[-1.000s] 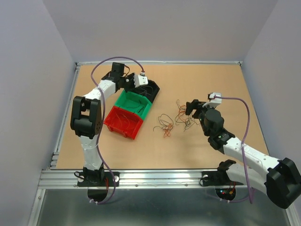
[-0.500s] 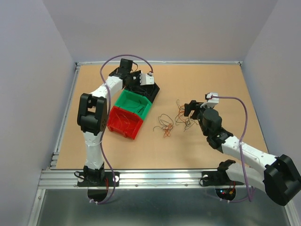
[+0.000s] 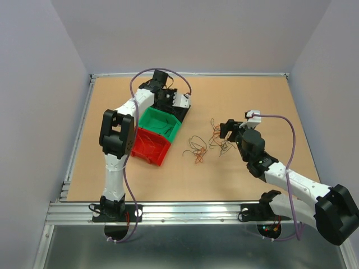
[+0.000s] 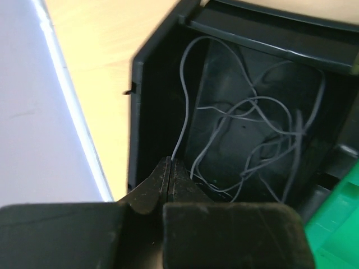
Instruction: Untangle the cables
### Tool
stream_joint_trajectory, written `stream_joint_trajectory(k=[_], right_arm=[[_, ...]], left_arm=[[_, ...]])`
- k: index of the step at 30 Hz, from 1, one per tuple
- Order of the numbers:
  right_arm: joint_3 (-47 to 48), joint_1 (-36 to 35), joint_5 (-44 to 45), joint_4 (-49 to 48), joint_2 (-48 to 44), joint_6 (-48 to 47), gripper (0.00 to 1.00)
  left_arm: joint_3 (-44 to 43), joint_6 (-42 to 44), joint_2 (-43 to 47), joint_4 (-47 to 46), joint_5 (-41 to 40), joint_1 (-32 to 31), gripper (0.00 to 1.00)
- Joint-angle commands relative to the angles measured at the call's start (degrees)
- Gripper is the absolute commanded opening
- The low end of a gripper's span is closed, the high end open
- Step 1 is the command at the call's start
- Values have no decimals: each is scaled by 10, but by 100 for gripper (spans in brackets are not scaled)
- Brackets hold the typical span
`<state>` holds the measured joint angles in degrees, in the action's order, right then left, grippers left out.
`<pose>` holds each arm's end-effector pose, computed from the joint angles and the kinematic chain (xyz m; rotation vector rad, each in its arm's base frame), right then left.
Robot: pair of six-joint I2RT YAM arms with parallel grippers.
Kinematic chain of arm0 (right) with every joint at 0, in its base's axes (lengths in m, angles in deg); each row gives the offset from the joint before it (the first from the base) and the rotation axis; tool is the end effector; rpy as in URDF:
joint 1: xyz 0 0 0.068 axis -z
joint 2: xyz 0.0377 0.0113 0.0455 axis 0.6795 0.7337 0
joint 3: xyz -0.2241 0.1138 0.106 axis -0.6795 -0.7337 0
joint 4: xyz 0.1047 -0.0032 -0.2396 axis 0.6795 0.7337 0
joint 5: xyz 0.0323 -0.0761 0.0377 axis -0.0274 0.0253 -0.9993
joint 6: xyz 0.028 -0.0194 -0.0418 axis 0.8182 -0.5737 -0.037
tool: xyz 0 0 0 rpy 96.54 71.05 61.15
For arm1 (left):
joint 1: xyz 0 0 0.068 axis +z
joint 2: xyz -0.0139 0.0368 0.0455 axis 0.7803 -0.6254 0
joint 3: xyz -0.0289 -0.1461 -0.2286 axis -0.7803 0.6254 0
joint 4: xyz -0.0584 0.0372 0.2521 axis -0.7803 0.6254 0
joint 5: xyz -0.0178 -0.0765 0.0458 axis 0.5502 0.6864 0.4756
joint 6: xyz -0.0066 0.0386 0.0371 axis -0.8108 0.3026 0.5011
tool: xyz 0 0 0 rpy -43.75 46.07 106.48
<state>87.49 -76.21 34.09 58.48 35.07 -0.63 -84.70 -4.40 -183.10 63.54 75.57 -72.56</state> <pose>0.1972 0.1112 0.2405 0.1104 1.7029 0.2748 0.4545 -0.1903 0.2312 1.9257 1.2192 0.1718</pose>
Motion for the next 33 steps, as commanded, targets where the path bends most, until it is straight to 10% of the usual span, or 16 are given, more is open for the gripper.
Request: stream_joint_trajectory(k=[1,14,33], right_arm=[[-2,-1,5,-26,-14,-5,80],[6,-1,-6,-26,0,-3,80],[24,-1,-37,-9,21,-2,80]], left_arm=[[-24,30,-5,76,6,6,0],[-8,18,-20,65,21,19,0],[12,-54,71,3,3,19,52]])
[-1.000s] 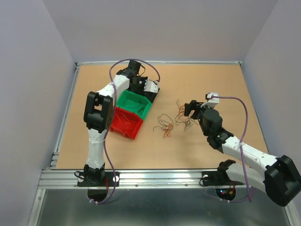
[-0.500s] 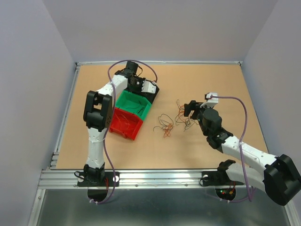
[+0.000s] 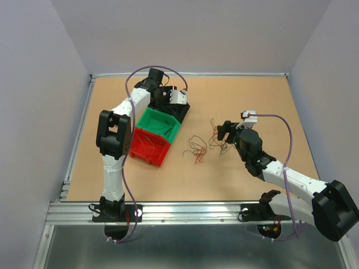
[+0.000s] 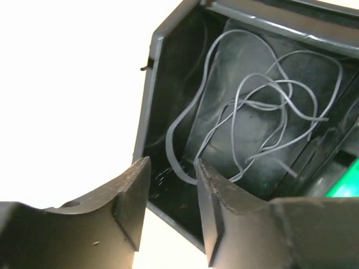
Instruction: Untangle the cables
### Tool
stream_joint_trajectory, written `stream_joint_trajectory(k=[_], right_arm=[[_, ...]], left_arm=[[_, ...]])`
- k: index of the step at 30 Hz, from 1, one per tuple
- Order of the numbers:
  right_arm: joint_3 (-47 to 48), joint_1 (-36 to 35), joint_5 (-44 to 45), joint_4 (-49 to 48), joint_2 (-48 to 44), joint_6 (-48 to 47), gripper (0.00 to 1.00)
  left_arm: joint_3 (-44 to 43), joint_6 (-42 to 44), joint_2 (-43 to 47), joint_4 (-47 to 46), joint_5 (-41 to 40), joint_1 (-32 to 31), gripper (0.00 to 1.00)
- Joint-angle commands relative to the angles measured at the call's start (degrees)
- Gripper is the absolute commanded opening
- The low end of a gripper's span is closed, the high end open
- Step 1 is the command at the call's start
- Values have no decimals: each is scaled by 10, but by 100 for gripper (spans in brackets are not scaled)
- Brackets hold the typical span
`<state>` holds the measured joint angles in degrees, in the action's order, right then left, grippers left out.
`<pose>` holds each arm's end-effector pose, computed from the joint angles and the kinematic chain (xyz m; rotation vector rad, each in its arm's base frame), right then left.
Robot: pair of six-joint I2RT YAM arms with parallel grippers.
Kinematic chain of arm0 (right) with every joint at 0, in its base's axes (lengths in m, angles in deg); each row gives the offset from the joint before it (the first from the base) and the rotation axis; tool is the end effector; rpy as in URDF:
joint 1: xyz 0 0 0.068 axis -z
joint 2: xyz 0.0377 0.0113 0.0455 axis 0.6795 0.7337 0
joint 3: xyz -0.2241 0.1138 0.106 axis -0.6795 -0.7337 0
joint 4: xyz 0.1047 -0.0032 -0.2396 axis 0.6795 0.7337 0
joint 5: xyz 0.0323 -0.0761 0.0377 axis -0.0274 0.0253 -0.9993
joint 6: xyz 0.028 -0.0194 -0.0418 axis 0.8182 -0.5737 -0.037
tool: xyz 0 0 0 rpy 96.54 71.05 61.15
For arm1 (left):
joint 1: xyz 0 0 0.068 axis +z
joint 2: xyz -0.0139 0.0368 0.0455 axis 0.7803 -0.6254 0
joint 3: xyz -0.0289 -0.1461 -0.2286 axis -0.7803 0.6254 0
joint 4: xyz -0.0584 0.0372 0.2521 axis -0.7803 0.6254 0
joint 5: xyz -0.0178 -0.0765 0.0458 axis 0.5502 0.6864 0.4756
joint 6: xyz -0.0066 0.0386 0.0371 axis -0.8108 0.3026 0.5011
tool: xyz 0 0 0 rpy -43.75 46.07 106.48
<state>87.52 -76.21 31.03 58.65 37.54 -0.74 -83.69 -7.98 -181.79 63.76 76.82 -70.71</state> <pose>0.2013 0.1160 0.2312 0.0571 1.7523 0.2969 0.4555 -0.1745 0.2361 1.8636 1.2938 0.1344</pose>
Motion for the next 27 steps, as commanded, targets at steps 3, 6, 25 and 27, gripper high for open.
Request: stream_joint_trajectory(k=[3,6,25,27], right_arm=[[25,-1,-9,-9,-4,-1,80],[28,-1,-9,-2,0,-1,80],[161,11,87,246,140,72,62],[164,30,60,246,155,72,59]], left_arm=[[14,-18,73,2,-14,1,55],[23,-18,95,6,-13,1,55],[344,-541,395,-382,-41,-83,76],[374,-604,409,-404,-18,-82,76]])
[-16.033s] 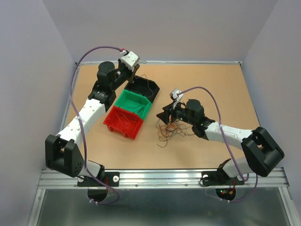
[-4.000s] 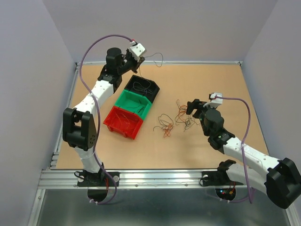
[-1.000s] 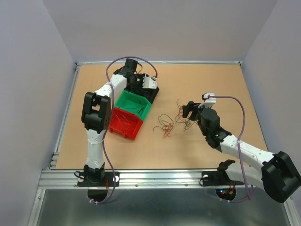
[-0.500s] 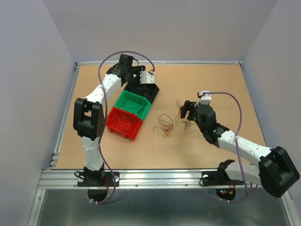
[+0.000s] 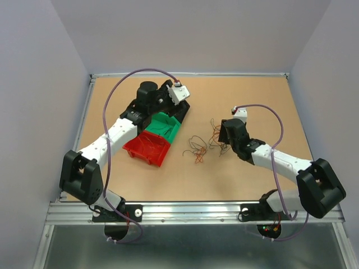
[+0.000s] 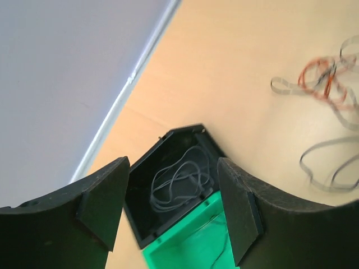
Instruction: Untangle the cables
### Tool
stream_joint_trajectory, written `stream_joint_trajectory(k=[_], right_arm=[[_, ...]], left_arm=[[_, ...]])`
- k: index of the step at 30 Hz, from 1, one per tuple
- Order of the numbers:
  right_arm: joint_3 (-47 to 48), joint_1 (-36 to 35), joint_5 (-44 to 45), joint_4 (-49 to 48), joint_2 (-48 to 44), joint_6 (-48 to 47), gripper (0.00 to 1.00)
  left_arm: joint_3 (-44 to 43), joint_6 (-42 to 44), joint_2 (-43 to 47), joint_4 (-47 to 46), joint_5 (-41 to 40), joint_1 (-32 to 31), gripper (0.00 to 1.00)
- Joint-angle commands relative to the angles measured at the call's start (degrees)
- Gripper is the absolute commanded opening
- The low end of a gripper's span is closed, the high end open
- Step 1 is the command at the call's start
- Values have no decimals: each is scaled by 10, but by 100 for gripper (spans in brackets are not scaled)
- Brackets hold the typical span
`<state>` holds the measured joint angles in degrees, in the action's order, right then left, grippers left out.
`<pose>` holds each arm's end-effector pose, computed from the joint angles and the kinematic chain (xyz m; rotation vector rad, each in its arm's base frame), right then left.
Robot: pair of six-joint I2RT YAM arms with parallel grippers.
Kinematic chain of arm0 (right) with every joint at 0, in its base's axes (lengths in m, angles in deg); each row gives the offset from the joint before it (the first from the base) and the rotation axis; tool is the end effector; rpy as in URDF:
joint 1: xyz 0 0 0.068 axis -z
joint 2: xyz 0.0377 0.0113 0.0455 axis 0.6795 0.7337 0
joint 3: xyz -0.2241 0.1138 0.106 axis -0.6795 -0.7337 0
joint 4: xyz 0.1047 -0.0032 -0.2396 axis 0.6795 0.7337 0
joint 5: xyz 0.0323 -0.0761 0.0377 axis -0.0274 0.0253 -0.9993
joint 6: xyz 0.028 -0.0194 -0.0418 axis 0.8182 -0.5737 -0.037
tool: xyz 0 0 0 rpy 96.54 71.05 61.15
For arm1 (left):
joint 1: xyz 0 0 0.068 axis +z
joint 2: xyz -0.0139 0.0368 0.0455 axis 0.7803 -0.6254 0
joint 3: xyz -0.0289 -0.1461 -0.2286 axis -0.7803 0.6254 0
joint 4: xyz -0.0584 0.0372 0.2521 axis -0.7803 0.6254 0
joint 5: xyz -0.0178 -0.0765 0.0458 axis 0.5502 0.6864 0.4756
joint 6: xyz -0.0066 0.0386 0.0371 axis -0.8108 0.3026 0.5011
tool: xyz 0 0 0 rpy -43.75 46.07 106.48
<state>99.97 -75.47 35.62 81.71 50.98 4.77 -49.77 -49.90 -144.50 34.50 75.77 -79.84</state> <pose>0.2356 0.1313 0.2102 0.0991 2.0986 0.0543 0.3033 -0.1793 0.3428 1.1865 1.2875 -0.1718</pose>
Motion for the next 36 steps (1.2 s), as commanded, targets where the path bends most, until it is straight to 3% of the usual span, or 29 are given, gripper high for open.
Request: stream_joint_trajectory(k=[1,3,4,12,15,18,19,22,26,31,36], right_arm=[[41,26,9,15,25,15,58],[46,30,7,15,38,15,56],[49,34,0,15,44,11,54],[50,45,-46,-39,80,-22,41],[56,45,-65,-54,89,-28,30],[60,45,-99,-58,93,-42,5],[59,45,-117,-59,88,-46,1],[48,45,-147,-70,67,-63,1],[-1,45,-246,-113,-10,-86,1],[-52,44,-413,-172,-87,-106,1],[-84,43,-496,-228,-138,-103,1]], left_arm=[[47,-206,45,-126,-8,11,76],[74,-254,60,-174,-12,18,84],[90,-269,80,-192,-19,29,99],[255,-286,171,-338,-32,63,99],[271,-276,169,-352,-14,63,99],[264,-278,155,-349,-3,63,99],[263,-276,153,-347,2,63,99],[267,-269,156,-348,21,64,99],[279,-262,176,-354,61,63,99],[292,-232,179,-354,177,58,99],[299,-216,173,-353,224,29,99]])
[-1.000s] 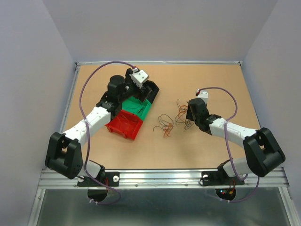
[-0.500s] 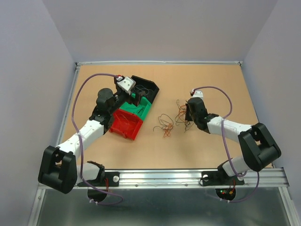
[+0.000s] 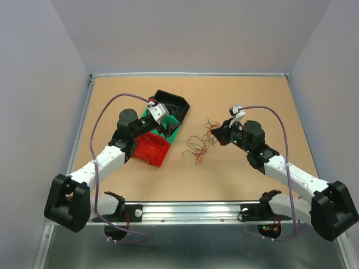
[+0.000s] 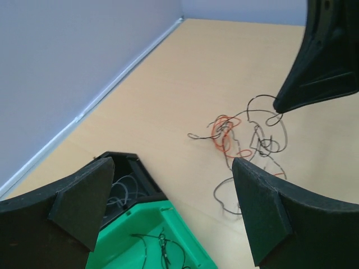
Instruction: Untangle the cables
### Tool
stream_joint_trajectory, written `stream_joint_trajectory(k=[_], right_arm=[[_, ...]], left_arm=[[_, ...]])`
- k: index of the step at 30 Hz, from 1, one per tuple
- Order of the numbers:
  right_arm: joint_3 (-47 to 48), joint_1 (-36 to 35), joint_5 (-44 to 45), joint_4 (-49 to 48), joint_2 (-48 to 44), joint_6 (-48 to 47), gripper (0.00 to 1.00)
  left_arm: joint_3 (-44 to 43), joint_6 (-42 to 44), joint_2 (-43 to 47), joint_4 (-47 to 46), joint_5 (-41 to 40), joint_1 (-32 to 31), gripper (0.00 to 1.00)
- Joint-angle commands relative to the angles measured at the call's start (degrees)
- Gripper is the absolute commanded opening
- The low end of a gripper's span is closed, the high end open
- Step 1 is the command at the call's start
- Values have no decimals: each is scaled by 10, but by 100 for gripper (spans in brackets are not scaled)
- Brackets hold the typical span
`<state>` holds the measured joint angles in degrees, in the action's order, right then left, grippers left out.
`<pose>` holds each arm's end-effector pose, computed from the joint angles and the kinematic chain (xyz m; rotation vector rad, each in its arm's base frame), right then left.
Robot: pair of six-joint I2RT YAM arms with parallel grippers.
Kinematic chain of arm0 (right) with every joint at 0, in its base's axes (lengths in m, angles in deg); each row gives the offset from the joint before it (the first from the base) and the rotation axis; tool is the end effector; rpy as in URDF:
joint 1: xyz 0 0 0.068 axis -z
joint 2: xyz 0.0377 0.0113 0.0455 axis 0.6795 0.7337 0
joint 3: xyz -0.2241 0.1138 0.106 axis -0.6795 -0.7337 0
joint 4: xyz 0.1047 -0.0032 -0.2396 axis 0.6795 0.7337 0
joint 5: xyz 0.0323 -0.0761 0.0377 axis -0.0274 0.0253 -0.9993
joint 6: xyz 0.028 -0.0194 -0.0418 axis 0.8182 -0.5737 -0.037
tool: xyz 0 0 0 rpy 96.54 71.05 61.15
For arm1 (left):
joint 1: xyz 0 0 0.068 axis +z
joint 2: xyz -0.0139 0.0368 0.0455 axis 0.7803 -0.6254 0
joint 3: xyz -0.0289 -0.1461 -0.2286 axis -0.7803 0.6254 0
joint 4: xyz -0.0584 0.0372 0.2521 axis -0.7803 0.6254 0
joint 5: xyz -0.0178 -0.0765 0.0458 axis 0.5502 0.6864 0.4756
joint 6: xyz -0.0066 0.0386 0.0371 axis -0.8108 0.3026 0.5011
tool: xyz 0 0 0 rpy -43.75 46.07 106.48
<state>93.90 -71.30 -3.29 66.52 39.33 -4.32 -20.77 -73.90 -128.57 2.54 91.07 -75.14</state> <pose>0.2136 0.1238 0.2476 -0.3710 1.8317 0.6974 0.2365 -0.1274 0.3038 0.9564 1.1313 -0.5602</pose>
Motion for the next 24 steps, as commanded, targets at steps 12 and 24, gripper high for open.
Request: stream_joint_trajectory(k=[12,24], right_arm=[[-38,-5,-193,-118,-42,-12,1],[-35,-13,-206,-125,-34,-16,1]], left_arm=[[18,73,-22,-46,133,-84,96],[-68,49,-136,-52,126,-126,65]])
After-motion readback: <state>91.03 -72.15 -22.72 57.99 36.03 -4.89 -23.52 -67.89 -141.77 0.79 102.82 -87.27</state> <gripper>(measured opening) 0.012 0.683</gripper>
